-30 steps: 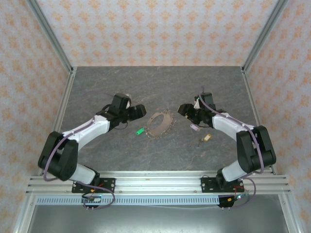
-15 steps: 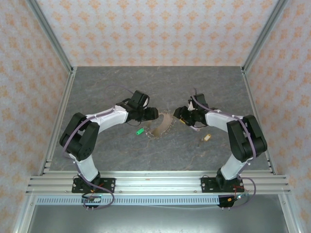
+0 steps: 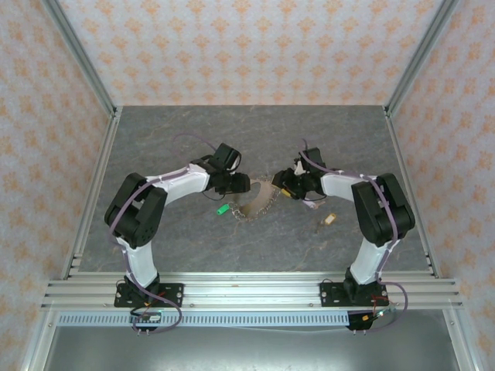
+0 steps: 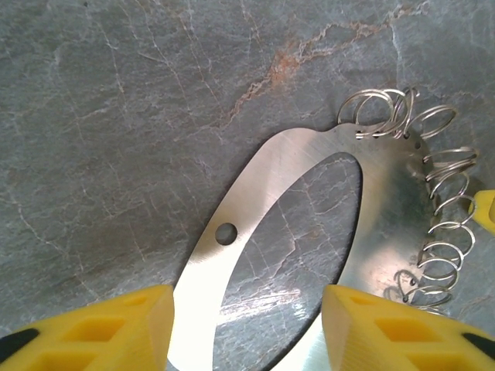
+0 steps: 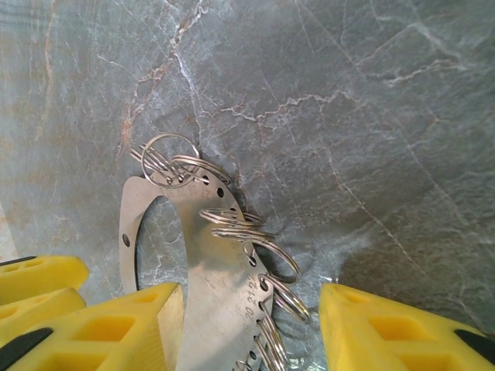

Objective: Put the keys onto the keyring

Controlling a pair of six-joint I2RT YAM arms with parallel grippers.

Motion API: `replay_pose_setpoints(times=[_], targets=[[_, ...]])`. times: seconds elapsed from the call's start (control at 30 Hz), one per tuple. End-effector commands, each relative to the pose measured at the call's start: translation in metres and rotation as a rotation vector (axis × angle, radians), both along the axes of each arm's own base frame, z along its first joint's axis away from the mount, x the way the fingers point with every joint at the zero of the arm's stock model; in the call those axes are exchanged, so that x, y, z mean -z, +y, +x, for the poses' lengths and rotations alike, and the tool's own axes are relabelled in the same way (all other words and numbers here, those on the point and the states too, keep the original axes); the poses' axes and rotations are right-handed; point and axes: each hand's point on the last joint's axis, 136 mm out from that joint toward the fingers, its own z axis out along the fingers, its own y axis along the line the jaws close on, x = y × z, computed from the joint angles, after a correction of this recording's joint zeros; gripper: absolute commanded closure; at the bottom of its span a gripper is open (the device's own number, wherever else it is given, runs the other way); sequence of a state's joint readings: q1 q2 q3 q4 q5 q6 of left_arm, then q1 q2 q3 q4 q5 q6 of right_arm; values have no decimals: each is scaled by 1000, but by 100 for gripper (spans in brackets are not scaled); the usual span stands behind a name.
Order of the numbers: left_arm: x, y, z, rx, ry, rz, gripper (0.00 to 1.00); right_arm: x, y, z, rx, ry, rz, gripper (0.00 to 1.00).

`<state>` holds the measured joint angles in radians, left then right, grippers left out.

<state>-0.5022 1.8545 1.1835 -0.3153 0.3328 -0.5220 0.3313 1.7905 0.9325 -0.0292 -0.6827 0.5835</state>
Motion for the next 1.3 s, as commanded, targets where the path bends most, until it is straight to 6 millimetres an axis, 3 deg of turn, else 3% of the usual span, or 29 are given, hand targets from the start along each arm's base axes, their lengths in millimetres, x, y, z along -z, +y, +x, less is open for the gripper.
replay_pose_setpoints(times=[0.0,0.2,0.33,0.37,0.63,0.93,1.13,1.17,1.27], targets=[[2,1,1,11,11,29,51,-2,9,6,-21,-4,24,50],[15,4,-1,13,35,54,63,7,14,1,-55,19,39,53],[18,6,-3,12,41,67,68,13,19,-1,-64,30,69,56],[30,8,-6,14,69,81,69,13,20,-1,-66,31,79,57],[38,10,-12,18,86,93,75,11,29,1,-77,16,144,58],[35,10,-13,14,79,83,75,9,34,2,-76,-7,188,61],[31,9,-10,6,67,72,75,14,28,4,-58,-22,145,72],[20,7,-8,6,44,58,75,13,29,4,-61,-23,151,74],[17,8,-6,2,34,59,75,11,30,4,-72,-25,157,84]])
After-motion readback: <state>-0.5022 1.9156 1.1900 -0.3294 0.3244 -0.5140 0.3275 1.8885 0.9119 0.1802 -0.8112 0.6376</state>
